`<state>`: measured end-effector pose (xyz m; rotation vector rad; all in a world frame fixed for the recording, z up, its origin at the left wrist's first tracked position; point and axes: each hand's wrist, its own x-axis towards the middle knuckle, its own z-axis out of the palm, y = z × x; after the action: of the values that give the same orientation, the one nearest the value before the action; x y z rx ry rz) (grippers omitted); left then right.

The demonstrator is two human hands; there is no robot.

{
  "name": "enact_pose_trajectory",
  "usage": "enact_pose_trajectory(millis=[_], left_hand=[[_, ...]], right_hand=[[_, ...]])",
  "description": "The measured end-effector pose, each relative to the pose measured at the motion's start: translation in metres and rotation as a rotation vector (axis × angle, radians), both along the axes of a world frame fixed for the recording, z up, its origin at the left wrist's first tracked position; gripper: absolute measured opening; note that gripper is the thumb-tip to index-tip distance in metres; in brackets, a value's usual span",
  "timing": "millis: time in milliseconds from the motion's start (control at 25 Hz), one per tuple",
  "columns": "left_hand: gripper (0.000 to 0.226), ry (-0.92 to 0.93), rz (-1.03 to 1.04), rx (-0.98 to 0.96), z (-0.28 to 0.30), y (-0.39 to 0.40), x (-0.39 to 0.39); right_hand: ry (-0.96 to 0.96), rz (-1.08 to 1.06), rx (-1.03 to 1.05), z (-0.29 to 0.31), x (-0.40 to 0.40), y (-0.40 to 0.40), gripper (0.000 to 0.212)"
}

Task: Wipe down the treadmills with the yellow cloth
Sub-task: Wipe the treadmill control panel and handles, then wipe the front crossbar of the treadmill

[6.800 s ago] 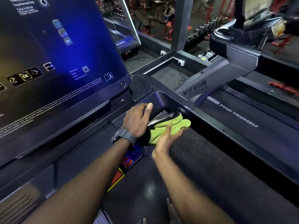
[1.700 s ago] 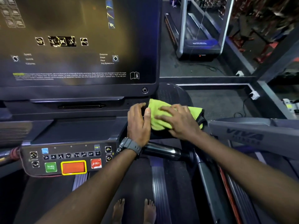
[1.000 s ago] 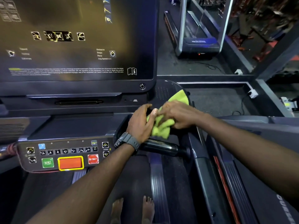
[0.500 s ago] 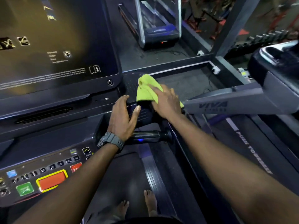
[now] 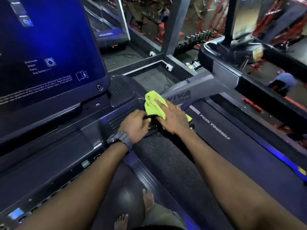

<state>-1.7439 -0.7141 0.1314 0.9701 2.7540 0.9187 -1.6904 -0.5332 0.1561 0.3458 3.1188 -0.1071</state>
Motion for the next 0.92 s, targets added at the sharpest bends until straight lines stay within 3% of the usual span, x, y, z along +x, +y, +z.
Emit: enact_pose_trajectory(millis=[160,280,400,480,600,760,840,920], left_hand=[[0.037,0.011,-0.155,0.006,0.023,0.027,-0.011],[0.040,-0.016,-0.206,-0.006,0.034,0.049,-0.027],[0.050,-0.026,-0.128,-0.020,0.037,0.055,-0.042],[0.054,-0.041,-0.121,-0.065,0.040,0.061,-0.042],[0.053,-0.115,-0.295,-0.150,0.042,0.077,-0.029],[0.046,-0.189,-0.360,0.028,0.034,0.099,-0.016],[0.043,-0.192,-0.318,0.111,0.036,0.110,-0.013],[0.044,-0.187,-0.347,0.146,0.039,0.124,-0.015]], right_hand=[[0.036,-0.074,0.048,-0.003,0.078,0.016,0.078],[0.037,-0.196,0.035,0.001,0.040,-0.007,0.067],[0.027,-0.193,0.019,0.002,0.008,-0.031,0.064],[0.093,-0.175,0.004,-0.001,0.037,-0.016,0.068],[0.150,-0.285,-0.050,-0.009,0.116,0.015,0.066],[0.135,-0.486,-0.032,-0.008,0.089,0.012,0.069],[0.095,-0.452,-0.028,-0.006,0.057,0.000,0.069],[0.077,-0.417,-0.037,-0.001,0.077,0.017,0.064]])
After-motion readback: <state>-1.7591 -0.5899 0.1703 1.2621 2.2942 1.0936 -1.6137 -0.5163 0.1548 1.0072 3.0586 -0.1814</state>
